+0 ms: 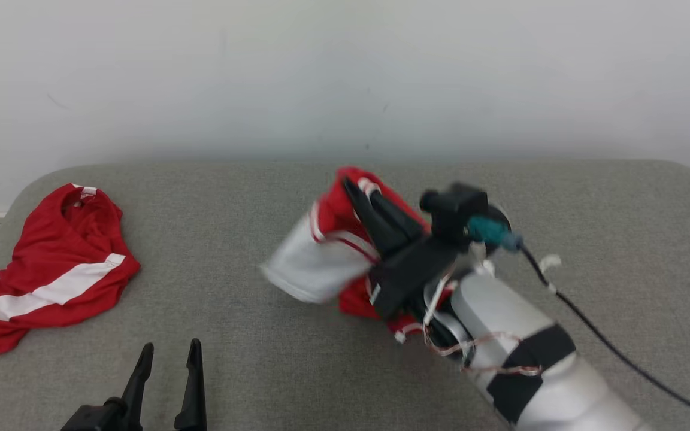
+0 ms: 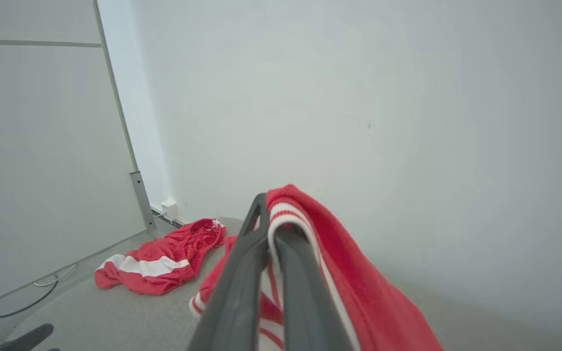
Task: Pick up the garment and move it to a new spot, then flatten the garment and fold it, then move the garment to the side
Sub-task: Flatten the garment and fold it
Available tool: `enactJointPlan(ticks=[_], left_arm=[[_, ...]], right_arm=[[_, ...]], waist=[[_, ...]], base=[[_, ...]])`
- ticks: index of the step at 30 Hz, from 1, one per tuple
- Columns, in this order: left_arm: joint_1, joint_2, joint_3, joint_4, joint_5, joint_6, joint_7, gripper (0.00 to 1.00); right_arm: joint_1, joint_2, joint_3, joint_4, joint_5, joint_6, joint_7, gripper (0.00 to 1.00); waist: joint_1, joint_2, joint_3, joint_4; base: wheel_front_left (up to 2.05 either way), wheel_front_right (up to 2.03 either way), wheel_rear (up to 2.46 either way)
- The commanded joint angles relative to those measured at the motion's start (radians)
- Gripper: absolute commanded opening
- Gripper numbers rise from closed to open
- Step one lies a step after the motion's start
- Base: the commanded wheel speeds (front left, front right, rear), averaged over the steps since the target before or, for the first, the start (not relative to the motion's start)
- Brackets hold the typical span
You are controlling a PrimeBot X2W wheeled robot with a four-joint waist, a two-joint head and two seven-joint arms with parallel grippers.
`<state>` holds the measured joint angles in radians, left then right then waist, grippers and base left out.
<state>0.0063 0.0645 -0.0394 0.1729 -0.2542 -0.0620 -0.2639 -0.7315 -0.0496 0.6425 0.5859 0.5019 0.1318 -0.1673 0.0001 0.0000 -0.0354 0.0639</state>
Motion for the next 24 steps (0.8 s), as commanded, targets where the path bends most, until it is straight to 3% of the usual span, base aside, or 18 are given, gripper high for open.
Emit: enactJointPlan(ticks=[1, 8, 14, 18, 24], left_arm=[[-0.01, -0.001, 0.0, -0.003, -0.007, -0.003, -0.001, 1.0], [-0.024, -0.007, -0.009, -0.002, -0.01, -0.006, -0.001, 1.0], [-0.029, -0.008, 0.001, 0.002, -0.008, -0.01, -0.001, 1.0], [-0.035, -0.01, 0.008, 0.006, -0.006, -0.015, -0.001, 1.0], [-0.038, -0.011, 0.01, 0.014, -0.009, -0.022, -0.001, 1.0]], right_arm=[[-0.058, -0.001, 0.022, -0.011, 0.02, -0.002, 0.005, 0.0], [-0.259, -0.001, 0.056, -0.011, 0.108, -0.002, -0.036, 0.0], [-0.395, -0.002, -0.062, 0.004, 0.139, -0.002, -0.096, 0.0], [-0.353, -0.011, -0.187, 0.05, 0.082, -0.002, -0.096, 0.0], [-0.207, -0.071, -0.294, 0.249, 0.009, -0.002, -0.097, 0.0]], waist=[[-0.0001, 0.0, 0.005, -0.001], [-0.0001, 0.0, 0.017, 0.012], [-0.0001, 0.0, 0.027, 0.012], [-0.0001, 0.0, 0.031, 0.005], [-0.0001, 0.0, 0.038, -0.015]], base=[[0.0, 0.0, 0.0], [0.0, 0.0, 0.0], [0.0, 0.0, 0.0], [0.0, 0.0, 0.0], [0.0, 0.0, 0.0]])
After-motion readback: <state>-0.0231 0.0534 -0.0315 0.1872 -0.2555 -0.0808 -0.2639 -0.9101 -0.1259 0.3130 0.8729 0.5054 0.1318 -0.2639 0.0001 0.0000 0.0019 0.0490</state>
